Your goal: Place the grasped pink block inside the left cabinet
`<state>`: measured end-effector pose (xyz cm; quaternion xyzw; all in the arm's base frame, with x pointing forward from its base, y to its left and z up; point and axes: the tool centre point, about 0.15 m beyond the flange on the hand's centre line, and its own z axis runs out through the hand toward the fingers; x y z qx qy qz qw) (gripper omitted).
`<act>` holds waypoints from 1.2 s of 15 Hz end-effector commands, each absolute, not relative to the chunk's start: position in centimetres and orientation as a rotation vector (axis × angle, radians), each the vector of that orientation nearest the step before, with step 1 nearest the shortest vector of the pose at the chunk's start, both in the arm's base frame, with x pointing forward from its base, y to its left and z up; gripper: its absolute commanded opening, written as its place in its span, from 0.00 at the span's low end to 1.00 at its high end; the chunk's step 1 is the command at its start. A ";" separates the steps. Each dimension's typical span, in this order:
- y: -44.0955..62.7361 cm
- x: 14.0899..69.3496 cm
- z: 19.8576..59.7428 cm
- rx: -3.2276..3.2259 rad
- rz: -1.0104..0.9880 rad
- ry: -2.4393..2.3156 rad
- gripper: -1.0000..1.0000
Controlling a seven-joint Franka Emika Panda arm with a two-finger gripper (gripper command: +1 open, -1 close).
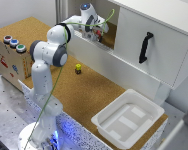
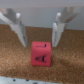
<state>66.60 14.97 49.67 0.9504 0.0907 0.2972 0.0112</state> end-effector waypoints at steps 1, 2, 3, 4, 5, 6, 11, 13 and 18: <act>15.9 63.3 51.8 2.906 0.871 0.223 1.00; 15.9 62.4 52.0 2.909 0.881 0.219 1.00; 15.9 61.6 52.2 2.903 0.888 0.207 1.00; 15.9 60.4 52.3 2.893 0.882 0.202 1.00; 15.8 59.3 52.1 2.891 0.870 0.191 1.00; 15.5 58.4 51.8 2.897 0.855 0.176 1.00; 13.8 52.9 47.6 3.000 0.642 0.051 1.00; 13.8 51.0 45.8 3.046 0.593 0.037 1.00; 14.3 47.1 41.4 3.111 0.515 0.107 1.00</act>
